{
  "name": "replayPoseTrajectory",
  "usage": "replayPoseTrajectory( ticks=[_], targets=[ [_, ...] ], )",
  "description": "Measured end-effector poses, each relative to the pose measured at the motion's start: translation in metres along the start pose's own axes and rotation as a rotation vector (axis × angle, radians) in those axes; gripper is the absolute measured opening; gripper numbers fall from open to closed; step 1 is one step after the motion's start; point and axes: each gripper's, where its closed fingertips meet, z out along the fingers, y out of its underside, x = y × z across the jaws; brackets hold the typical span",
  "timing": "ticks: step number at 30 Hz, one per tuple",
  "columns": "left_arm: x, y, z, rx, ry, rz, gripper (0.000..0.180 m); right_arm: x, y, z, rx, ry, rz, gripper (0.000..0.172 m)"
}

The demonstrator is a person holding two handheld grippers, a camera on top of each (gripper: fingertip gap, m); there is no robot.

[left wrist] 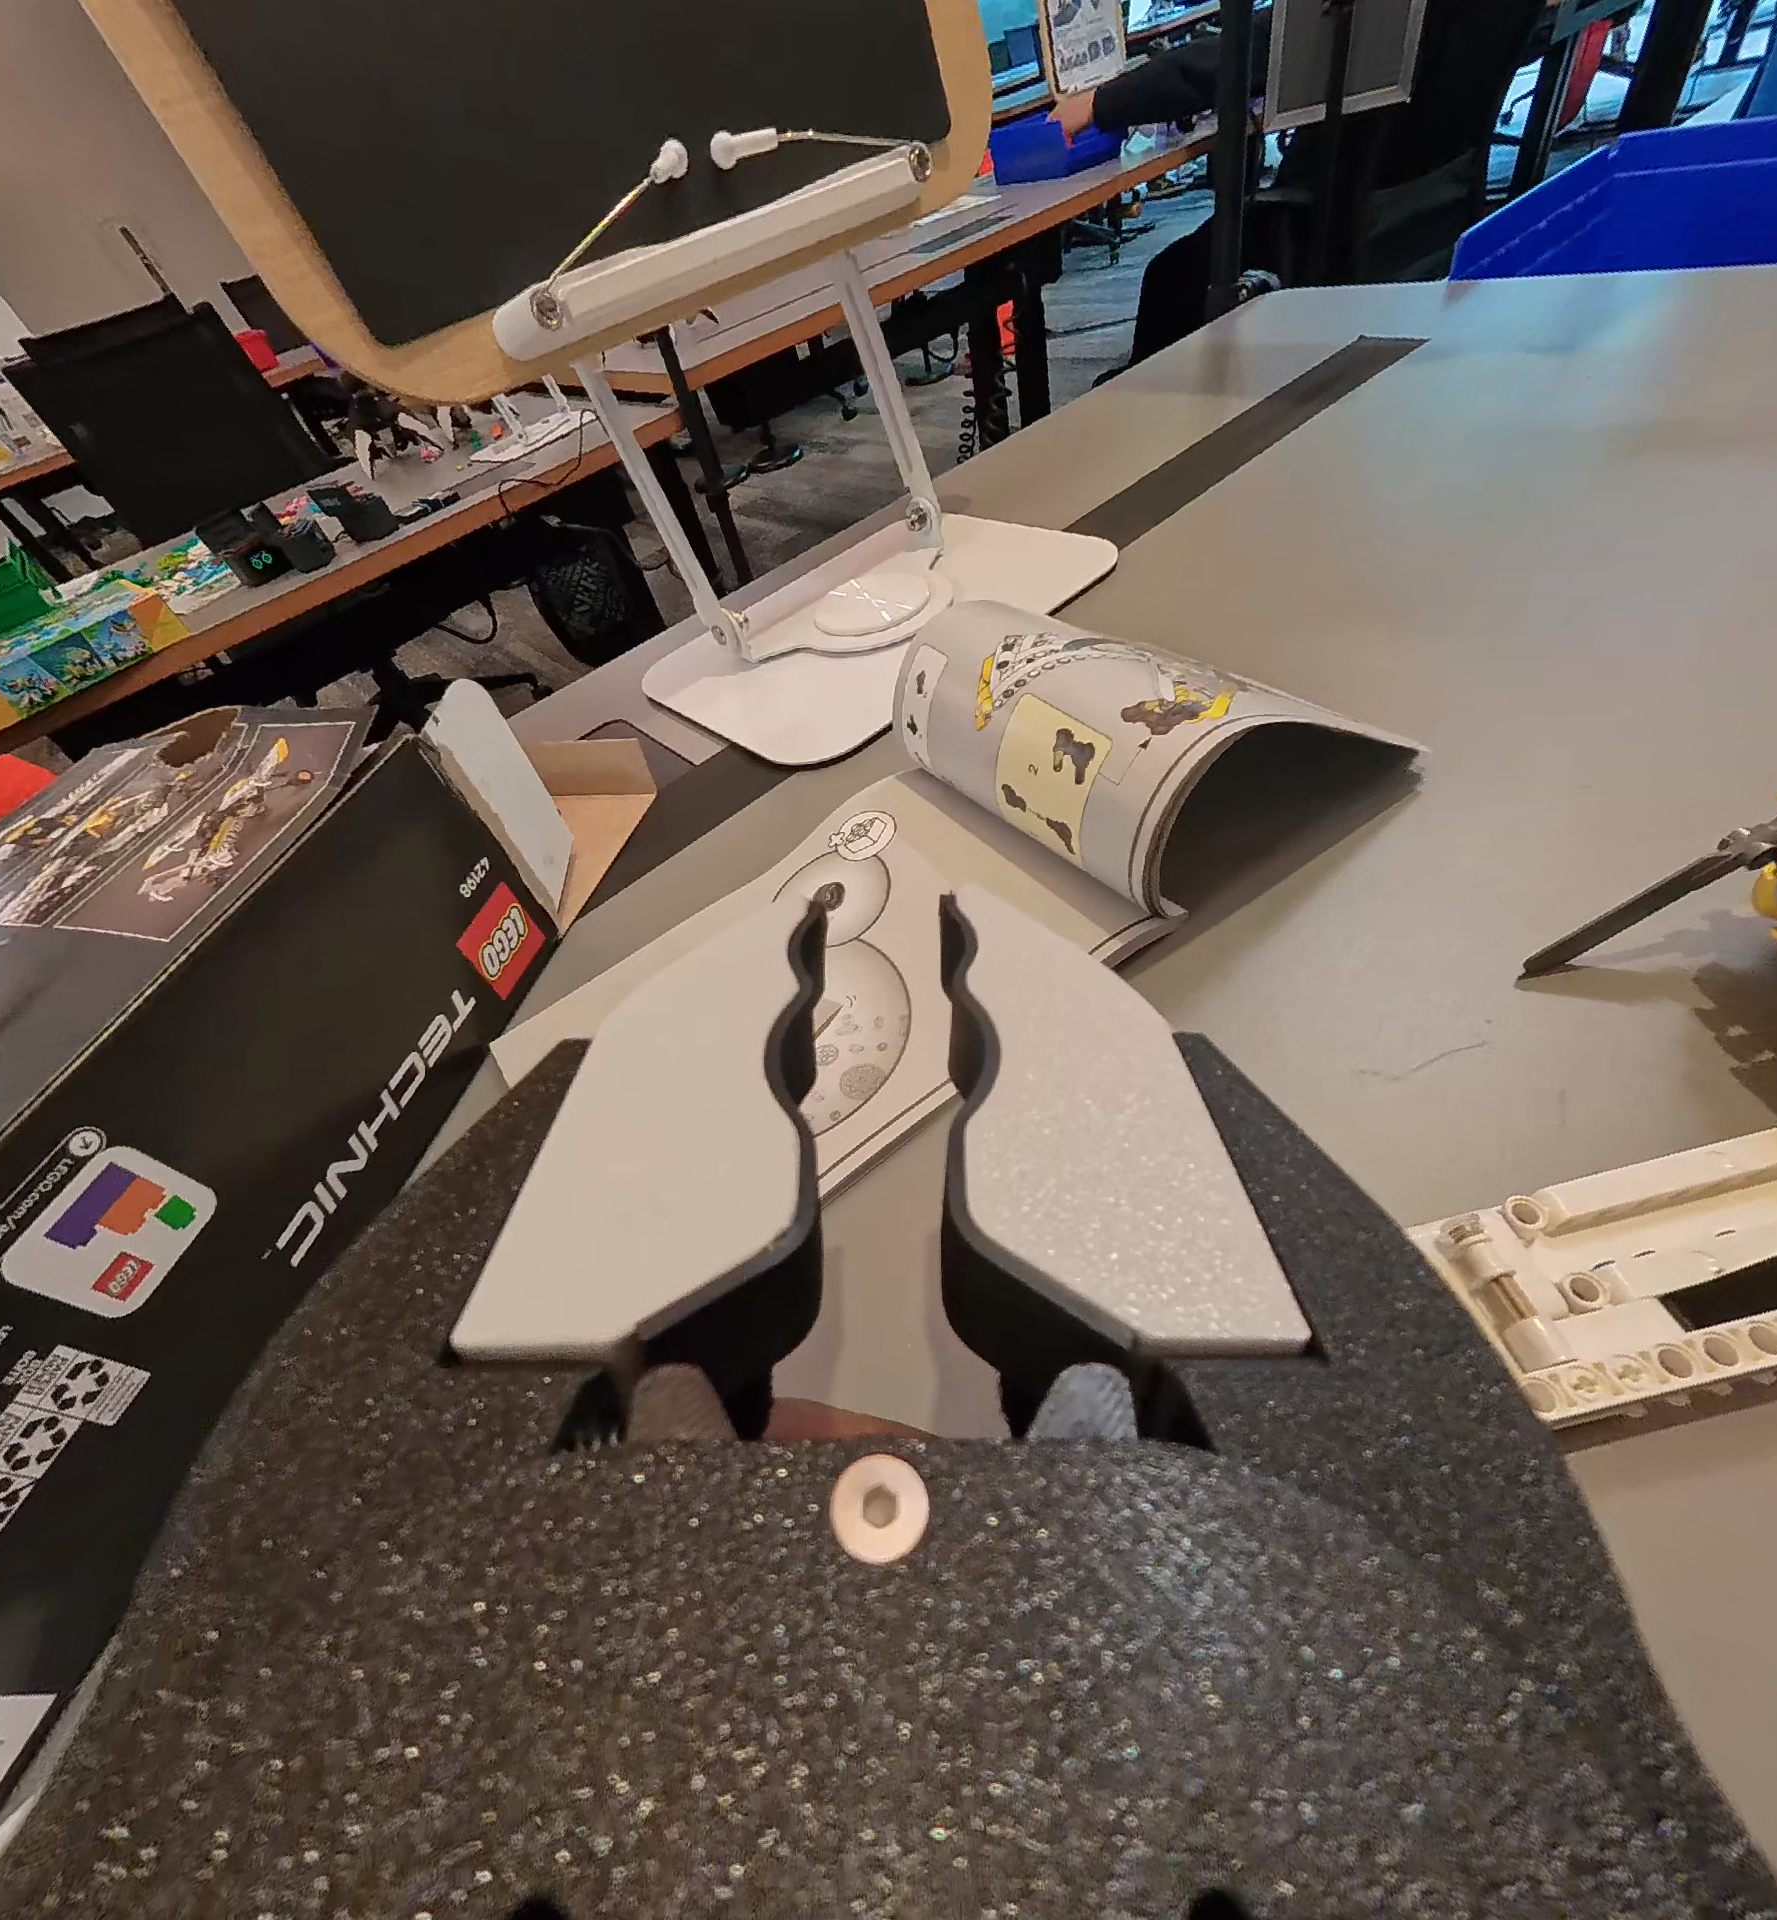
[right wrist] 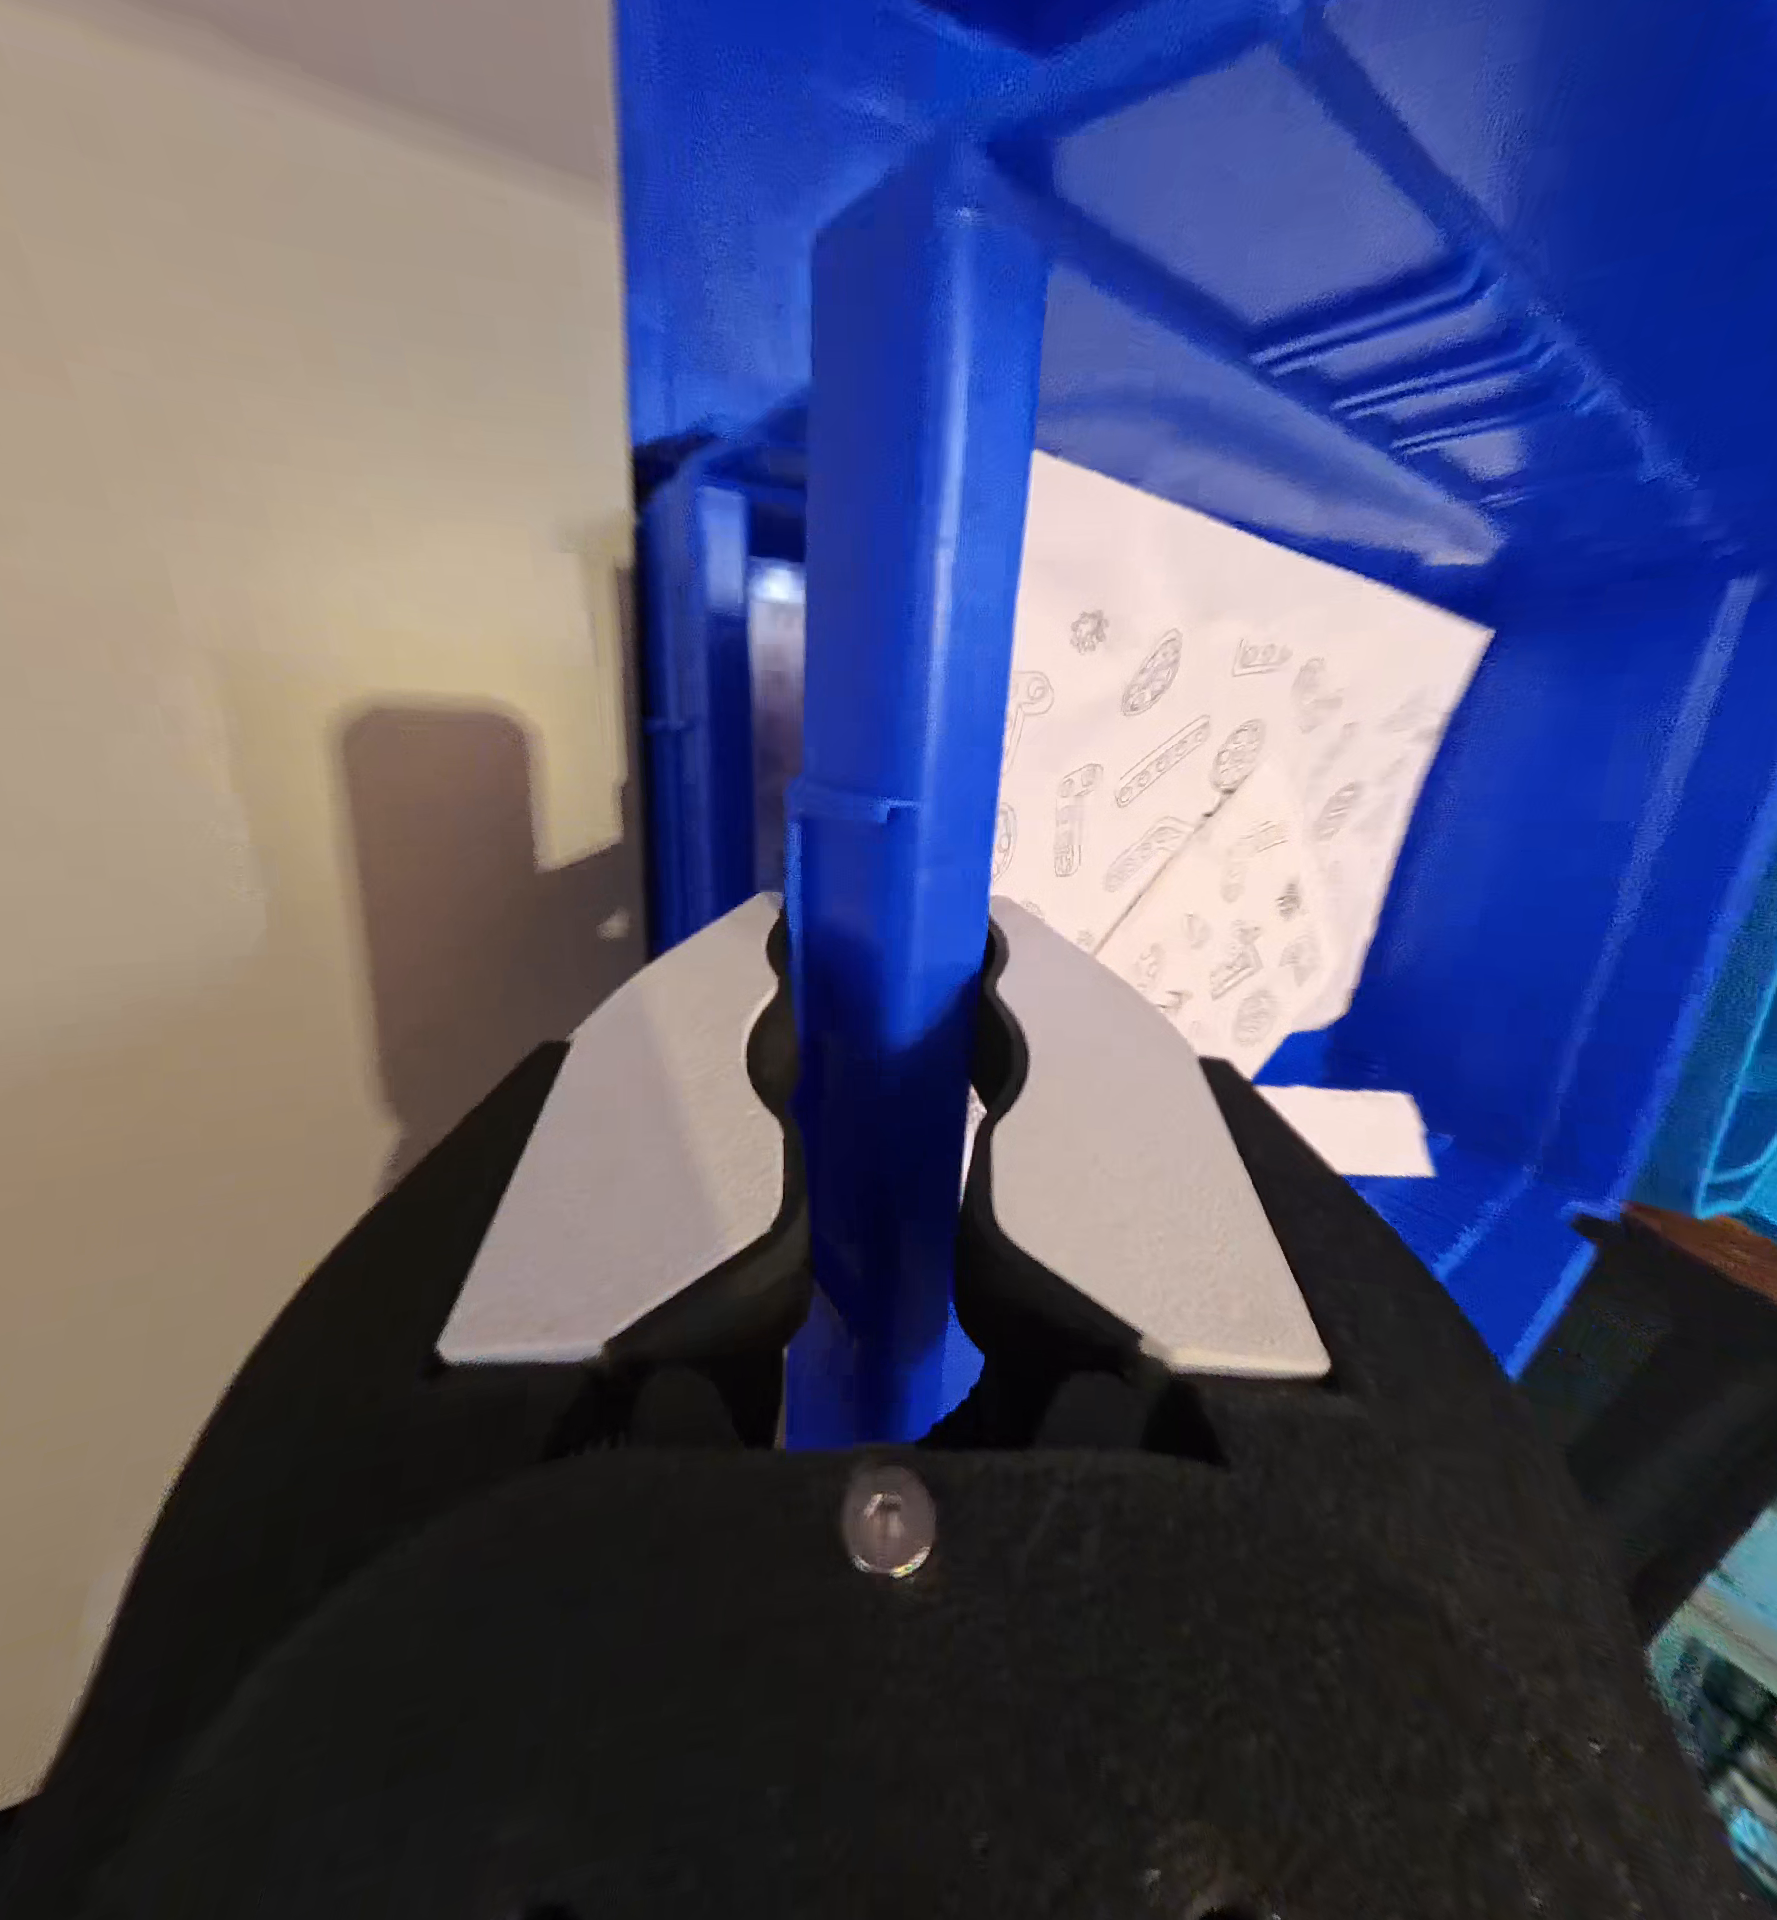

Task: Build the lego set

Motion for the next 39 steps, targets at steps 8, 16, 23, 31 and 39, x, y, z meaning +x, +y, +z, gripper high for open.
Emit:
replayPoseTrajectory(
  ticks=[8, 16, 23, 31, 39],
  targets=[
    [-0.003, 0.009, 0.003, -0.024, 0.004, -0.011, 0.021, -0.008, 0.007, 0.034, -0.059, -0.009, -0.037, 0.029],
    [-0.001, 0.008, 0.003, -0.028, 0.005, 0.005, 0.021, -0.034, 0.015, 0.068, -0.117, 0.019, -0.103, 0.030],
    [0.000, 0.007, 0.002, -0.023, 0.012, 0.003, 0.021, -0.031, 0.015, 0.071, -0.077, 0.122, -0.122, 0.047],
    [0.004, 0.012, 0.005, -0.040, 0.027, 0.005, 0.021, -0.038, -0.063, 0.001, 0.212, 0.255, -0.319, 0.040],
    [0.006, 0.026, 0.003, -0.092, -0.006, 0.055, 0.021, -0.033, -0.169, 0.064, 0.210, 0.273, -0.716, 0.048]
  ],
)
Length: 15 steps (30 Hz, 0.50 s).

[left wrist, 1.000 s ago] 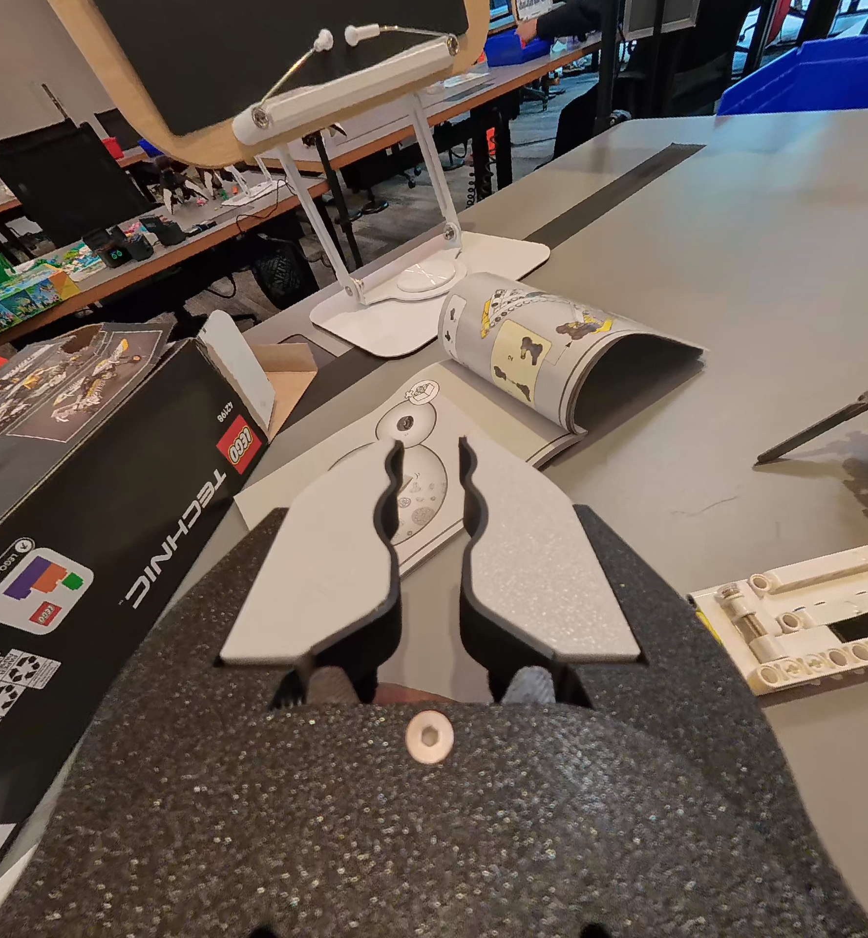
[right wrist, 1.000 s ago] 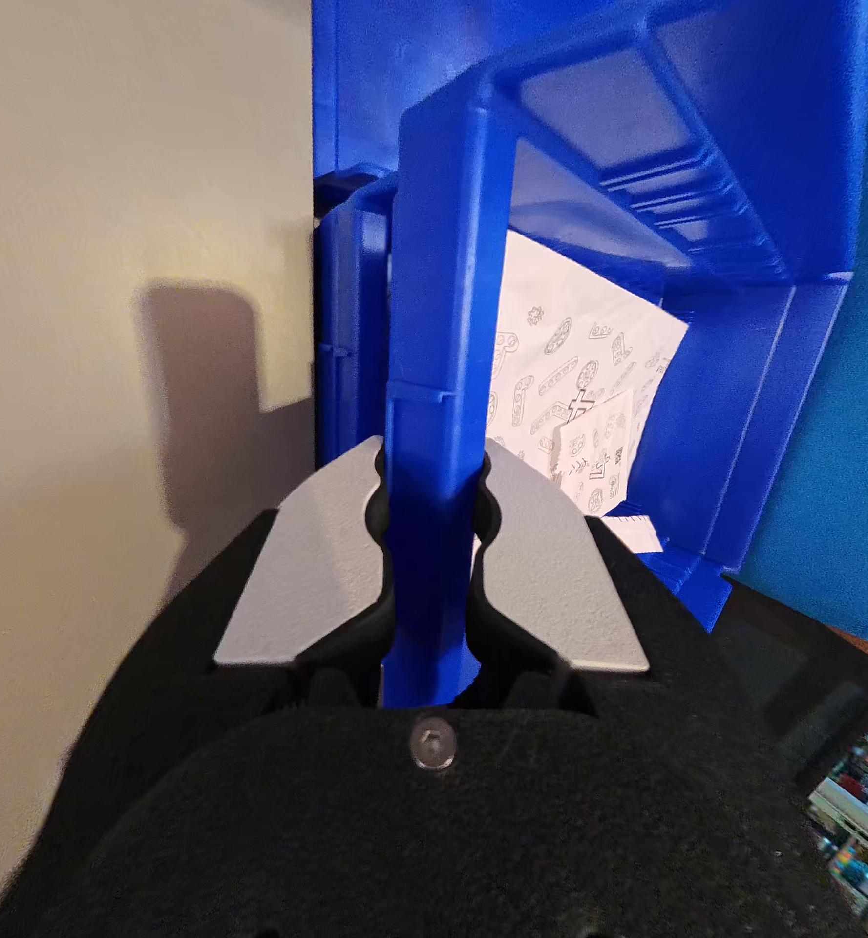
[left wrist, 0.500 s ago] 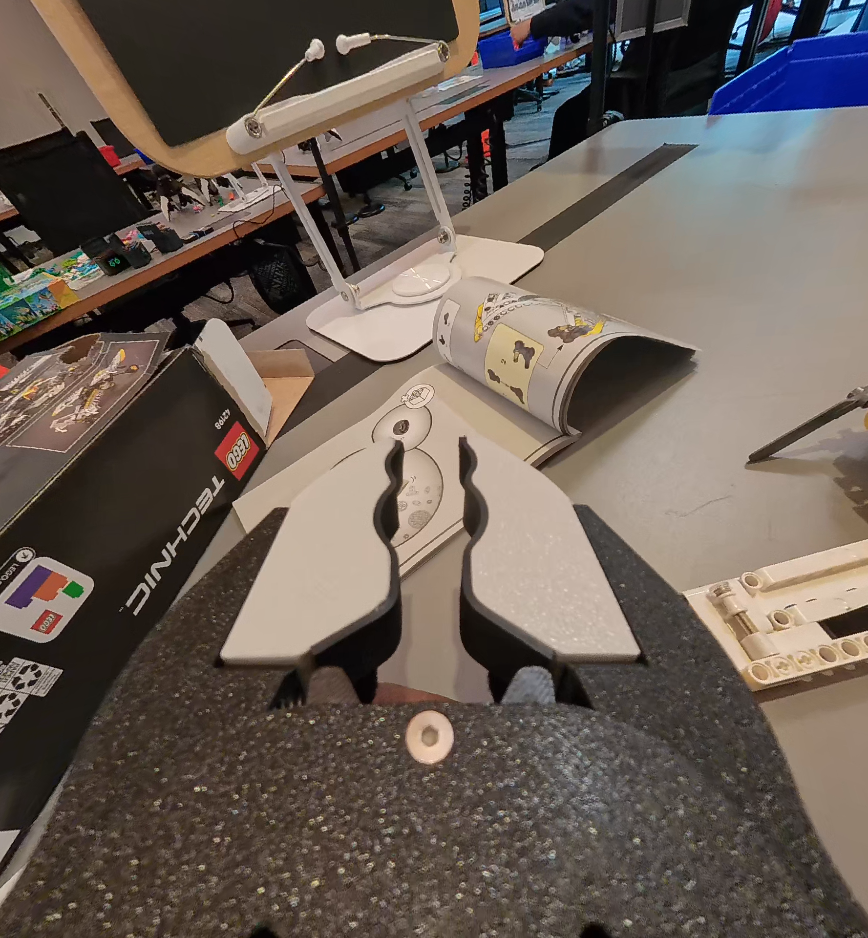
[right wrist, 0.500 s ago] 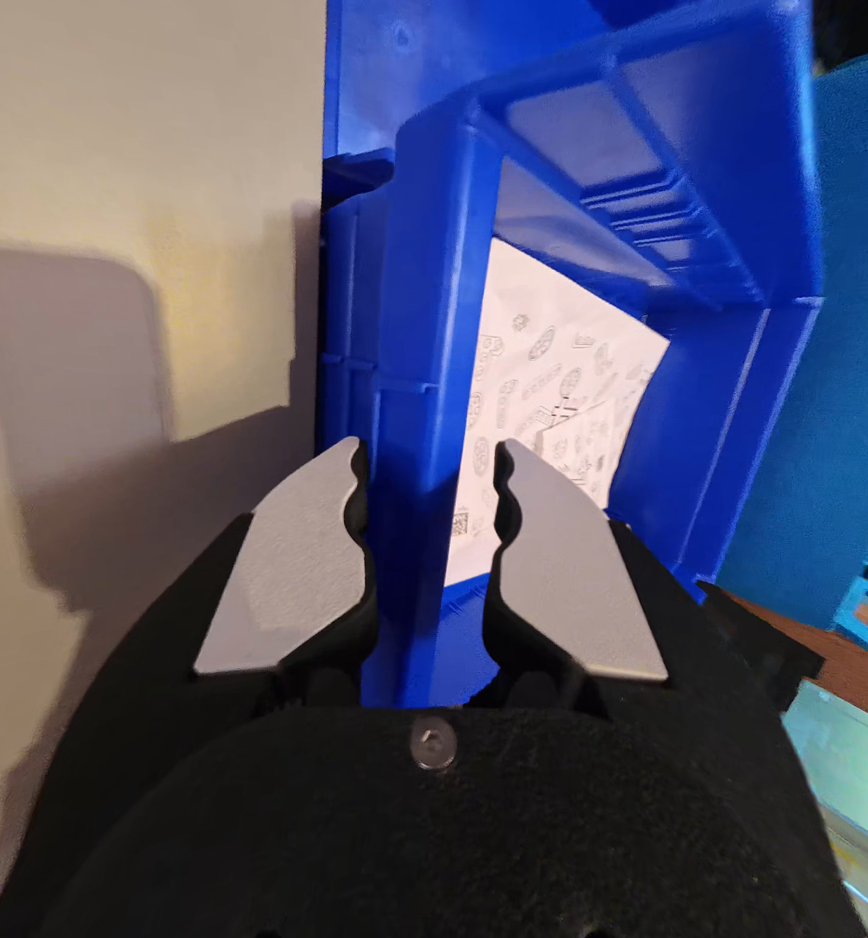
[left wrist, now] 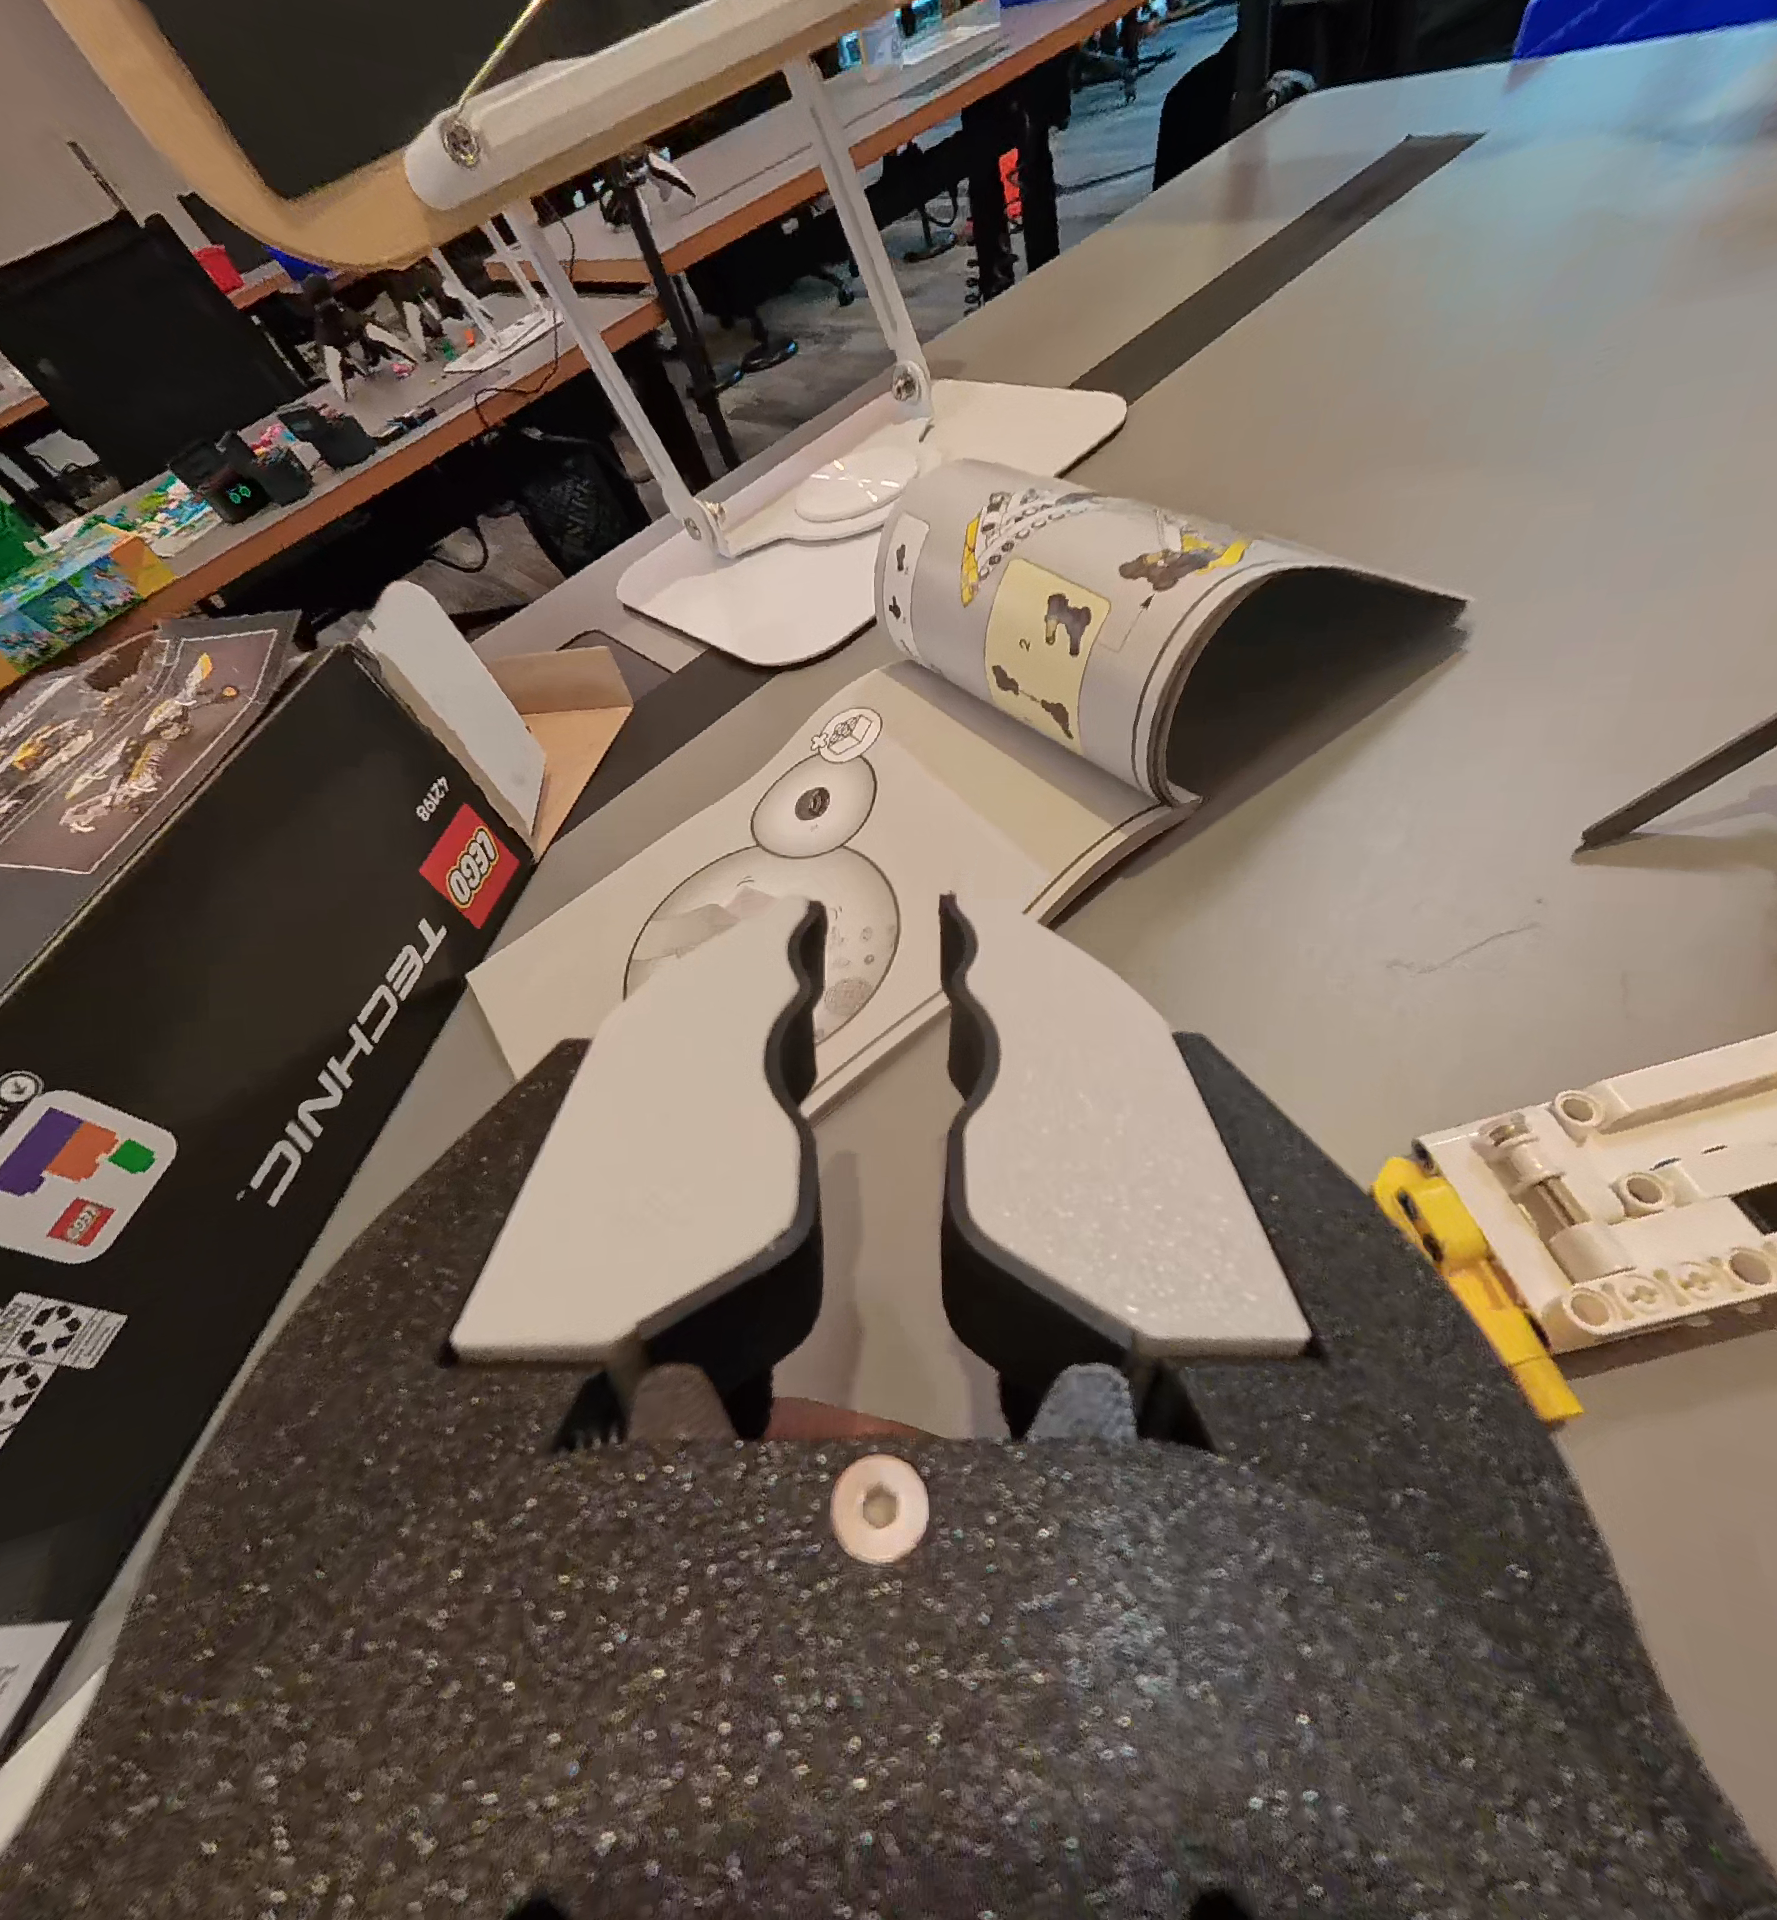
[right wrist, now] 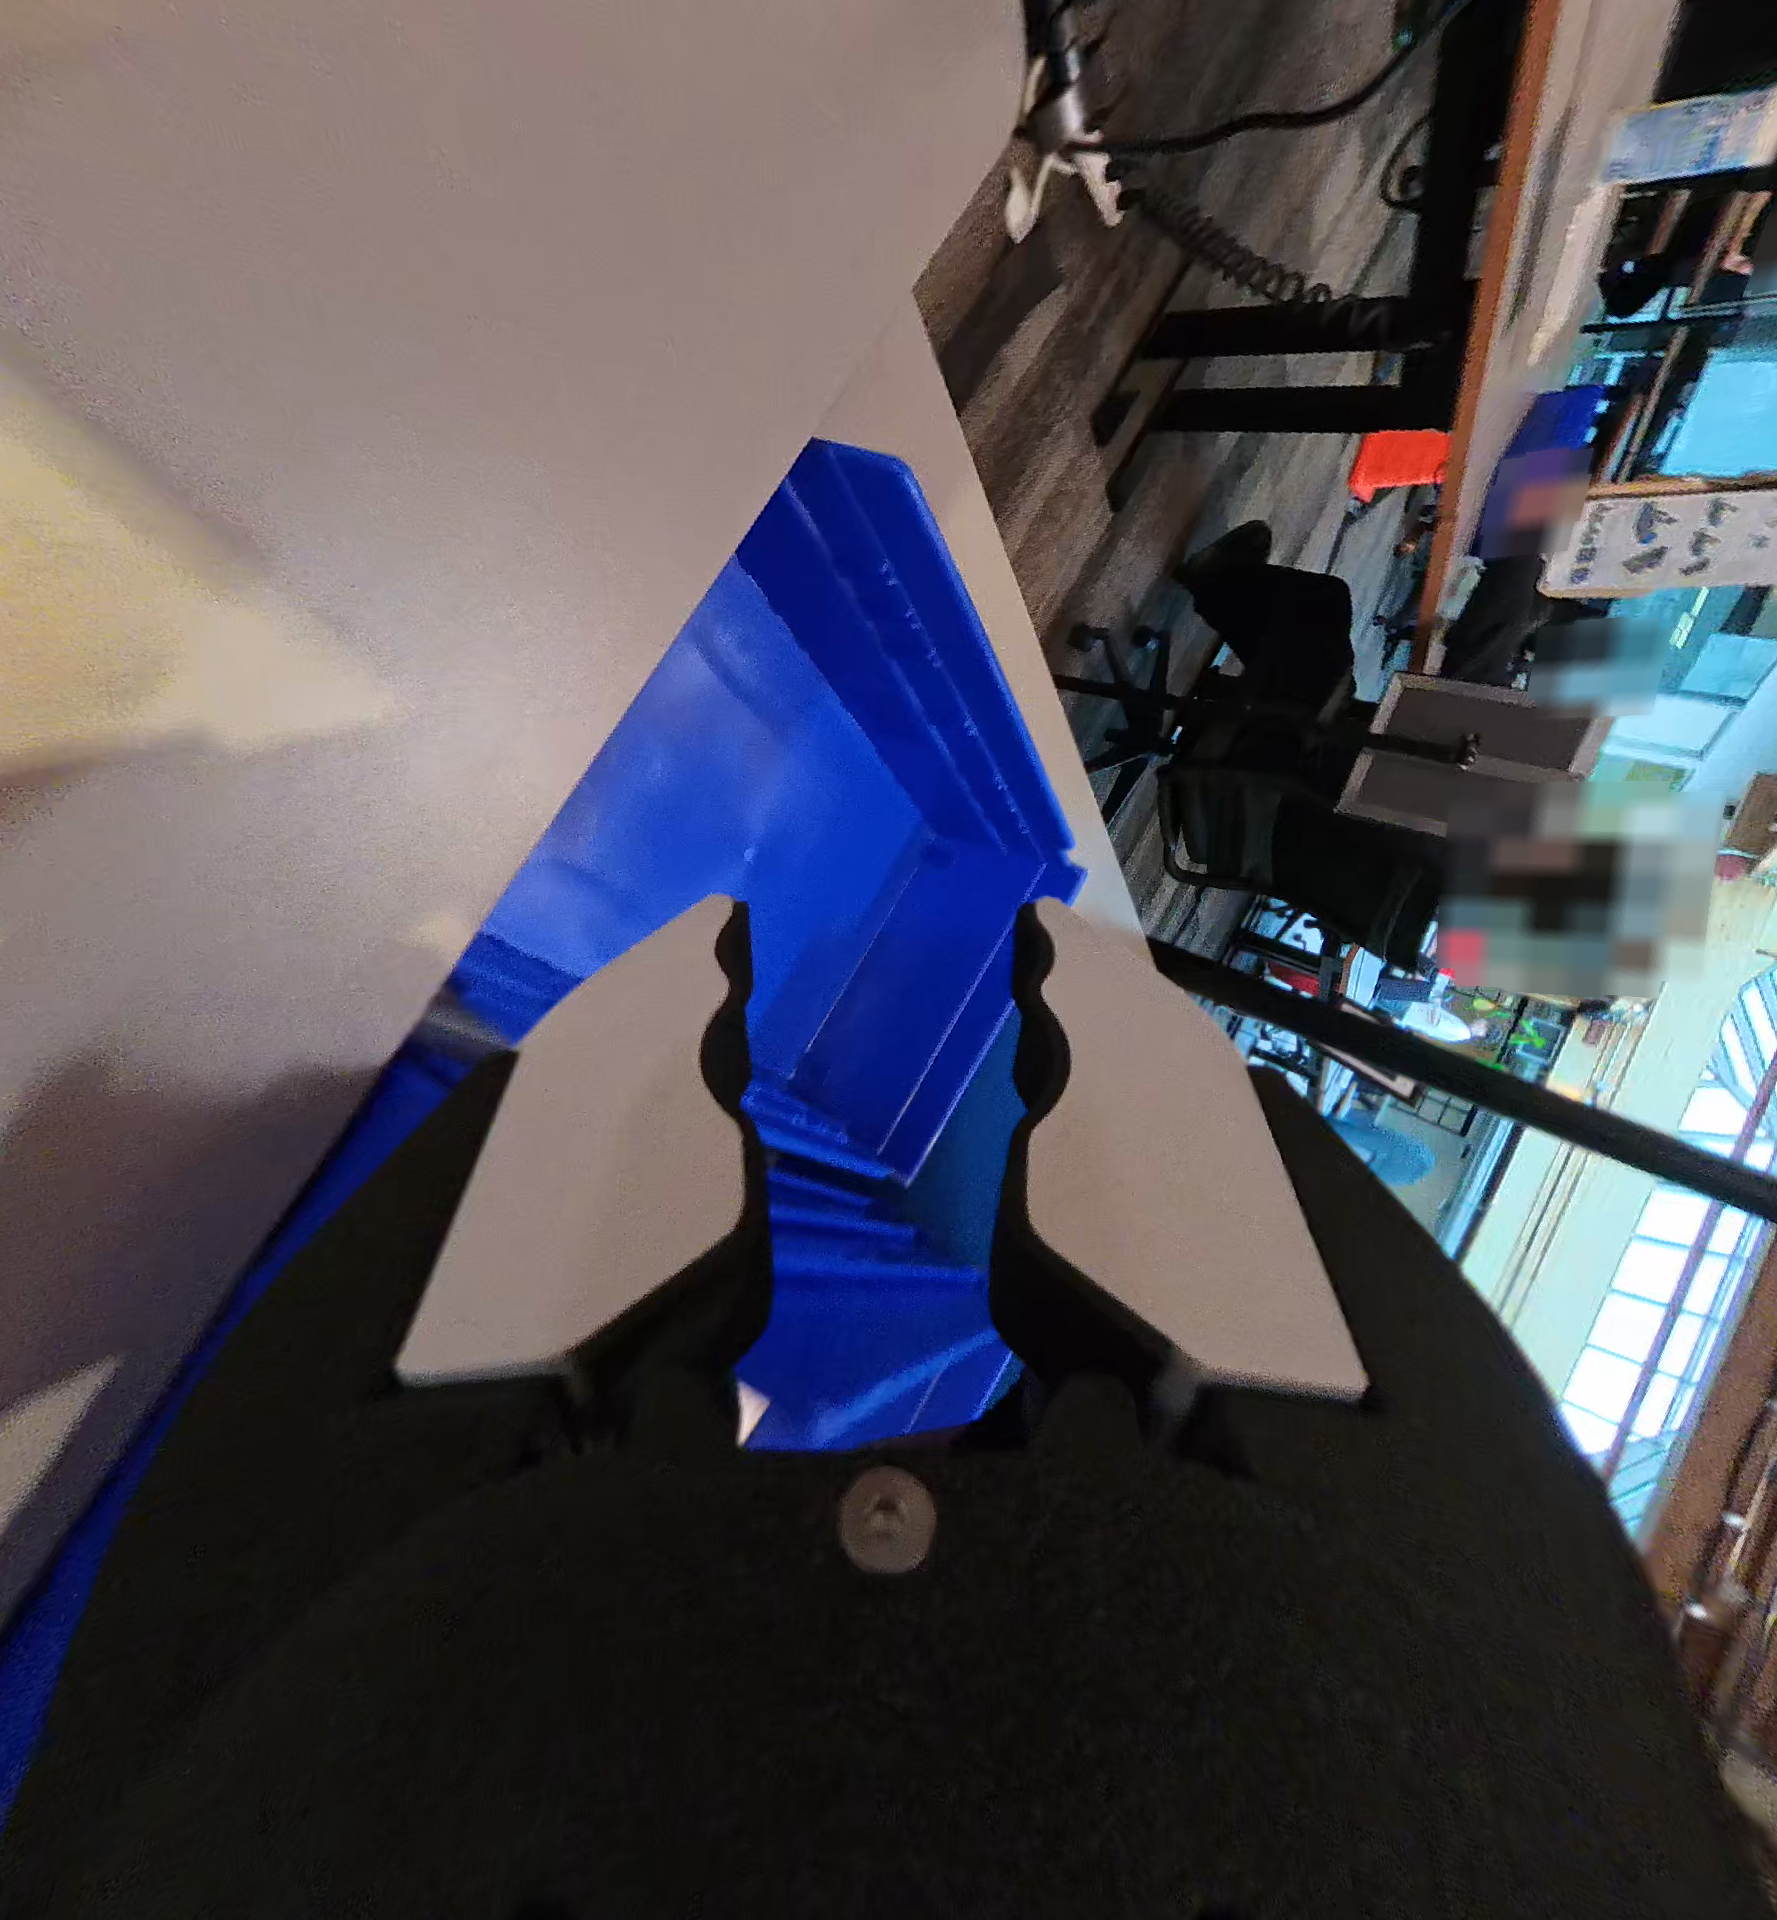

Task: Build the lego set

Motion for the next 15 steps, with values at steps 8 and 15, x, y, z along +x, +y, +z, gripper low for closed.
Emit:
replayPoseTrajectory(
  ticks=[8, 15],
  targets=[
    [0.004, 0.021, -0.009, -0.071, -0.081, 0.050, 0.021, 0.030, -0.015, 0.132, -0.064, -0.100, -0.278, 0.056],
    [-0.006, 0.026, -0.013, -0.104, -0.204, 0.046, 0.021, 0.012, -0.027, 0.191, -0.098, -0.321, -0.461, 0.062]
  ],
)
